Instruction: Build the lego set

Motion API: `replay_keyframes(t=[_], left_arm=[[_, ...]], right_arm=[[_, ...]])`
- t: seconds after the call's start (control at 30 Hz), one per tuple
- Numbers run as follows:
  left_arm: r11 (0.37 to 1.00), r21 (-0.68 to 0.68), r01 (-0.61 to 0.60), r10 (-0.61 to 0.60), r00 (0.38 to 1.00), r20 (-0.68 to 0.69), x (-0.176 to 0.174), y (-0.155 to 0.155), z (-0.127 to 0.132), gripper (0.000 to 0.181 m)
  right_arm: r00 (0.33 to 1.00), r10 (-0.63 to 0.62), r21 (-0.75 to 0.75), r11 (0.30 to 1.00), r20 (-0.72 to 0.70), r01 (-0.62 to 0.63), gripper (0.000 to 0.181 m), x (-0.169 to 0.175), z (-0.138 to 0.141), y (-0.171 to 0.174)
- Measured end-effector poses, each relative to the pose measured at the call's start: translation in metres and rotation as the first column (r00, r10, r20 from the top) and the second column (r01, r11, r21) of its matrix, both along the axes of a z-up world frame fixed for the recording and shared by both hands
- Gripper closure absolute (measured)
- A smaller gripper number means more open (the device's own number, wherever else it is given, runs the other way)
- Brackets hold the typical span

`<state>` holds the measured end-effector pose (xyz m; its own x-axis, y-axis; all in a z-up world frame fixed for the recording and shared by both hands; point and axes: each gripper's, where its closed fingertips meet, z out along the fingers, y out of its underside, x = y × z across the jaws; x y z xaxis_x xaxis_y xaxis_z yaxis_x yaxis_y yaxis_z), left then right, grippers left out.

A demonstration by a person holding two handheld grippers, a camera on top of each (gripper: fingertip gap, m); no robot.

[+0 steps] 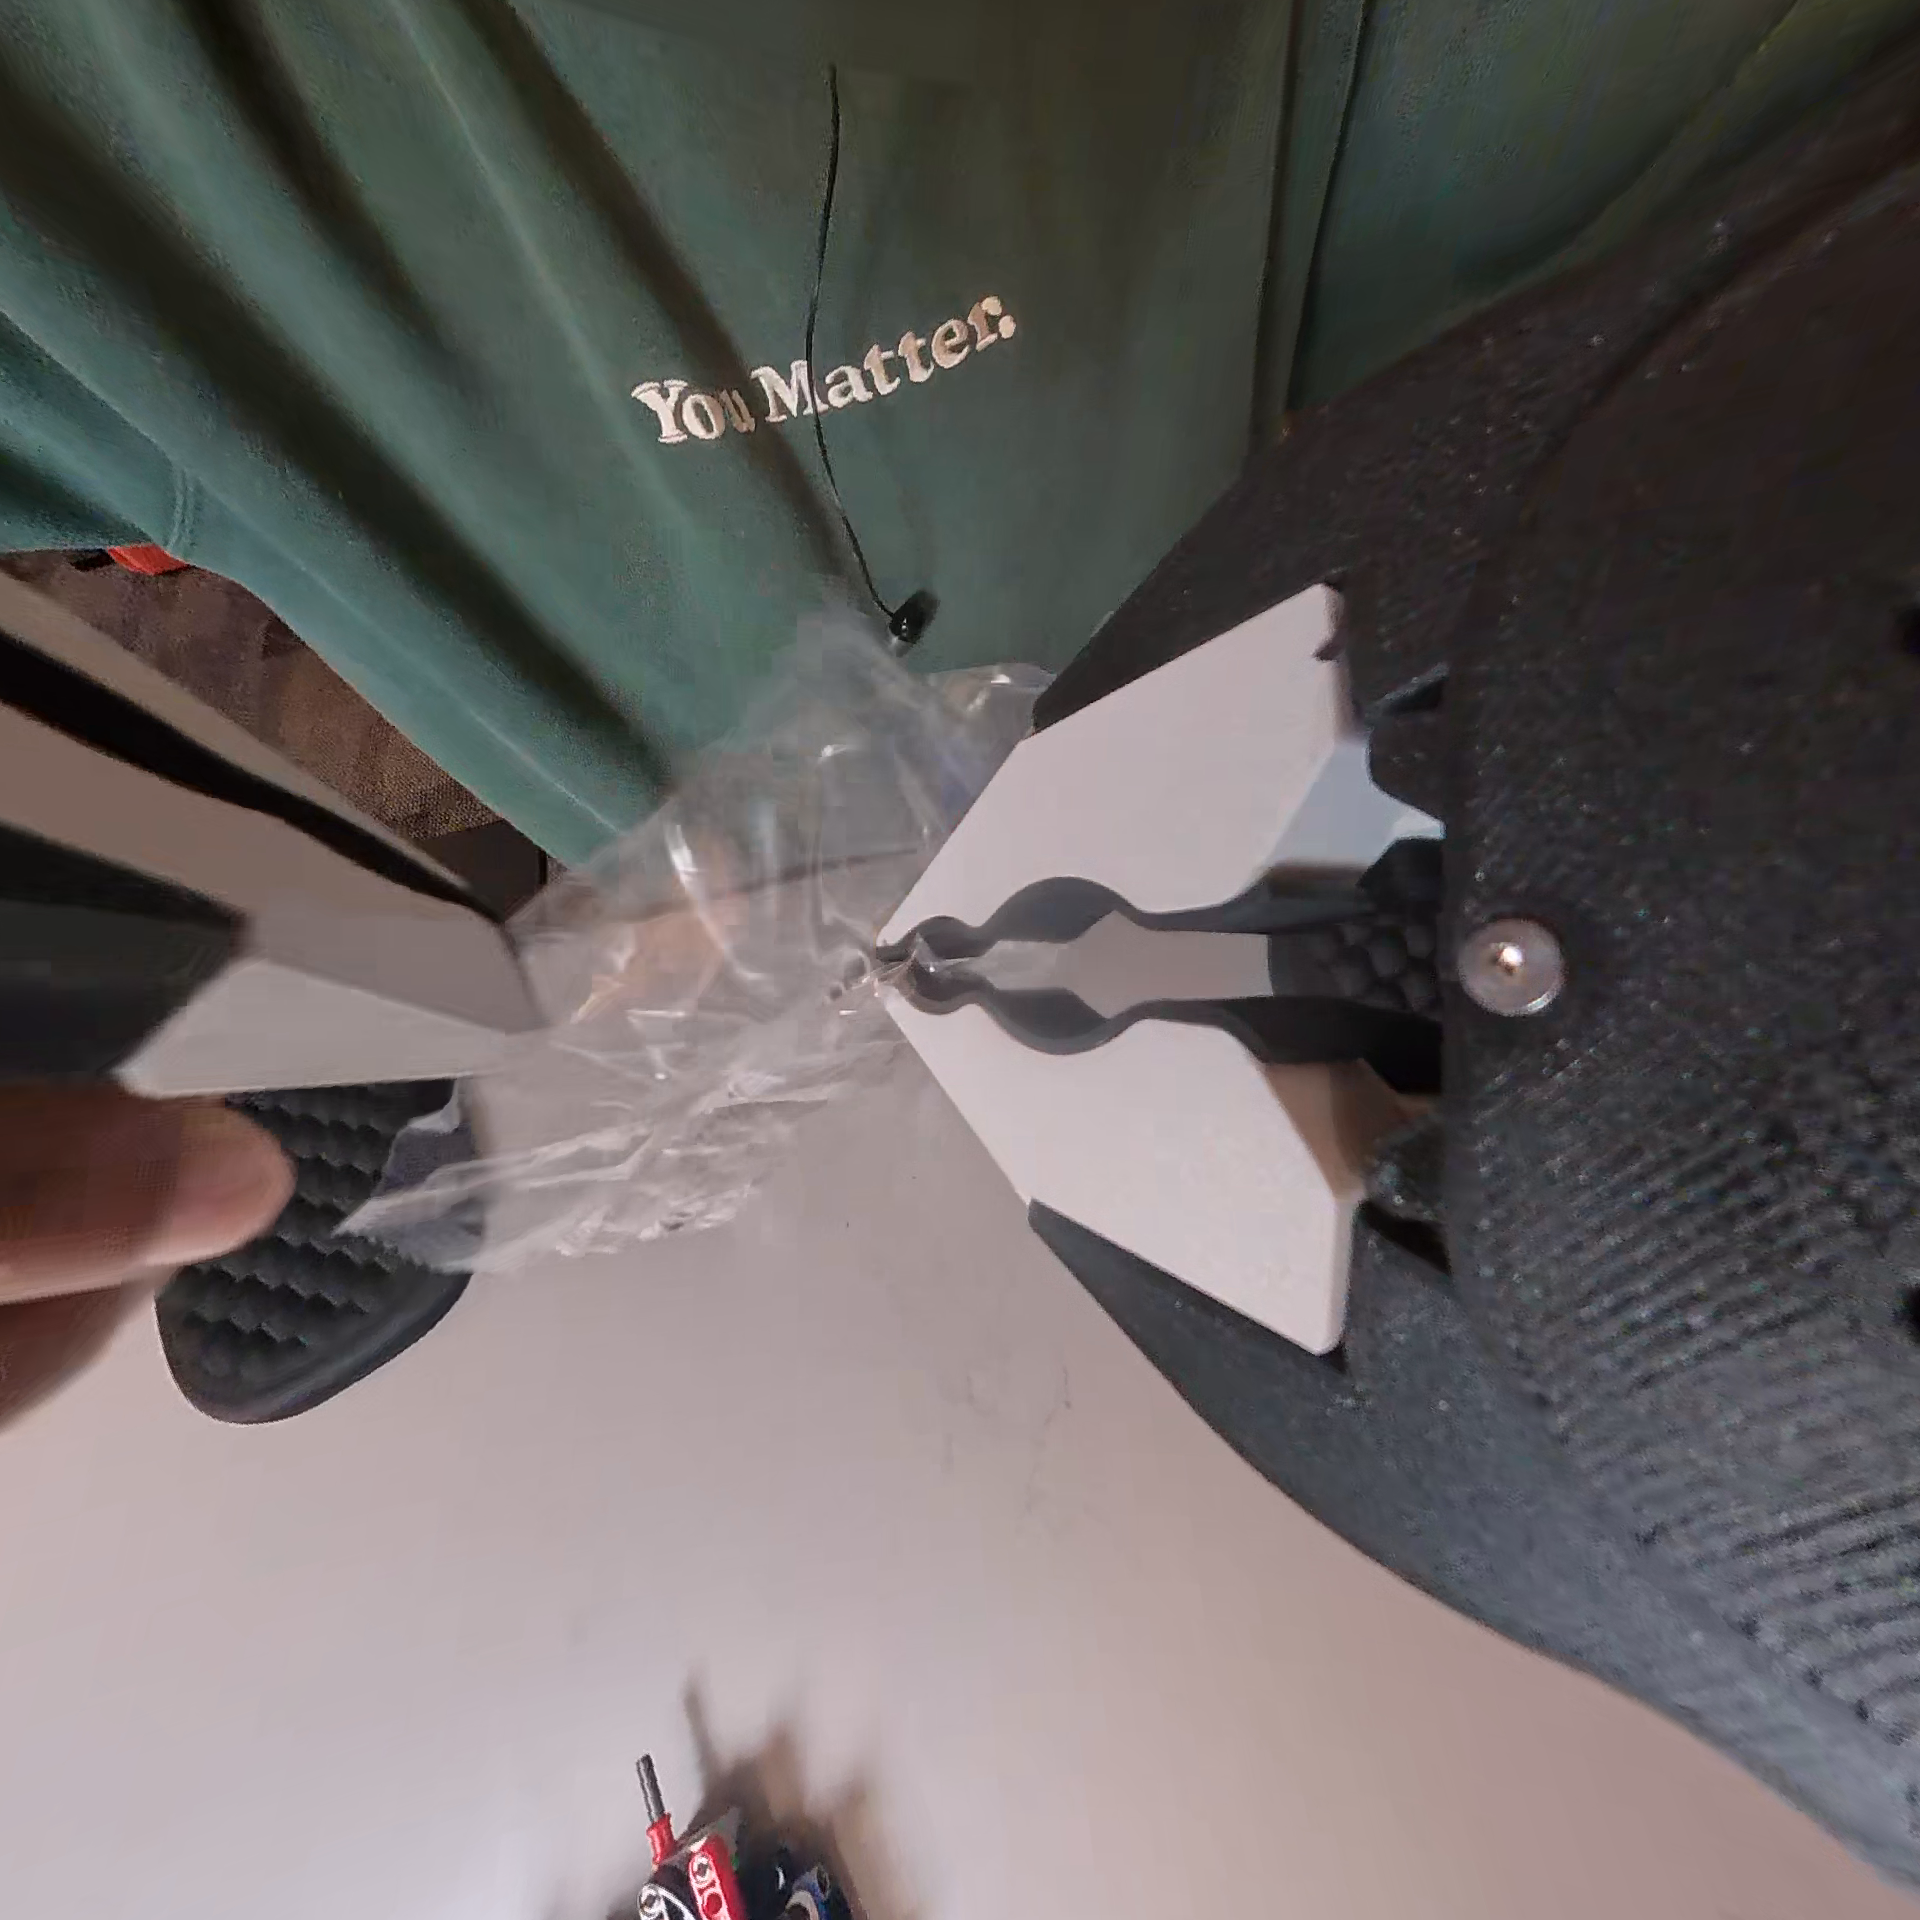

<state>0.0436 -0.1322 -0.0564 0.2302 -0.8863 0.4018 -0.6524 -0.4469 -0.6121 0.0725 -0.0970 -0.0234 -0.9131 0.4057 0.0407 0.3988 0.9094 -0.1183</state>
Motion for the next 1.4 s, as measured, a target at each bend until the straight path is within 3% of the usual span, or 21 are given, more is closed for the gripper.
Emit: replay_keyframes(t=[0.1,0.37,0.43,0.57,0.6,0.73,0.83,0.9,1.0,1.1,1.2,1.3,1.4], left_arm=[[1.0,-0.012,-0.006,0.006,1.0,0.011,0.002,-0.002,-0.004,0.181],[0.998,-0.041,-0.052,0.053,0.998,0.035,-0.003,0.005,-0.009,0.181],[0.997,-0.047,-0.063,0.065,0.997,0.039,0.0,0.01,-0.009,0.181],[0.997,-0.045,-0.067,0.069,0.997,0.036,0.007,0.017,-0.008,0.181],[0.997,-0.044,-0.065,0.067,0.997,0.042,0.008,0.018,-0.007,0.181],[0.996,-0.024,-0.087,0.088,0.996,0.033,0.008,0.024,-0.006,0.181],[0.993,-0.032,-0.111,0.112,0.993,0.047,0.003,0.028,-0.006,0.181],[0.99,-0.037,-0.135,0.137,0.989,0.058,-0.001,0.031,-0.007,0.181],[0.986,-0.053,-0.159,0.164,0.983,0.087,-0.008,0.032,-0.007,0.181],[0.981,-0.055,-0.185,0.19,0.977,0.096,-0.015,0.033,-0.007,0.181],[0.977,-0.052,-0.206,0.21,0.973,0.099,-0.019,0.037,-0.006,0.181],[0.978,-0.046,-0.205,0.209,0.972,0.111,-0.017,0.038,-0.003,0.181],[0.976,-0.041,-0.212,0.216,0.968,0.128,-0.011,0.041,0.001,0.181]], right_arm=[[0.998,-0.006,-0.04,0.999,-0.067,0.003,0.18,-0.012,-0.008,-0.007],[0.96,-0.081,-0.264,0.965,-0.266,0.009,0.149,-0.024,0.015,-0.019],[0.962,-0.081,-0.281,0.96,-0.261,0.004,0.143,-0.022,0.007,-0.025],[0.97,-0.092,-0.286,0.958,-0.223,0.025,0.181,-0.028,-0.023,-0.03],[0.978,-0.099,-0.291,0.956,-0.184,0.042,0.181,-0.027,-0.03,-0.03],[0.995,-0.06,-0.182,0.982,-0.086,0.043,0.181,-0.019,-0.059,-0.03],[0.995,-0.02,-0.102,0.995,-0.095,0.01,0.181,-0.021,-0.071,-0.029],[0.984,-0.029,-0.121,0.993,-0.177,0.007,0.173,-0.03,-0.058,-0.028],[0.944,-0.115,-0.238,0.97,-0.308,0.041,0.16,-0.043,-0.017,-0.023],[0.924,-0.146,-0.275,0.96,-0.355,0.046,0.152,-0.036,0.003,-0.014],[0.942,-0.128,-0.206,0.976,-0.311,0.065,0.141,-0.021,-0.01,-0.007],[0.942,-0.063,-0.041,0.998,-0.33,0.053,0.132,-0.02,-0.031,0.005],[0.944,-0.013,0.023,0.999,-0.33,0.022,0.136,-0.024,-0.048,0.003]])
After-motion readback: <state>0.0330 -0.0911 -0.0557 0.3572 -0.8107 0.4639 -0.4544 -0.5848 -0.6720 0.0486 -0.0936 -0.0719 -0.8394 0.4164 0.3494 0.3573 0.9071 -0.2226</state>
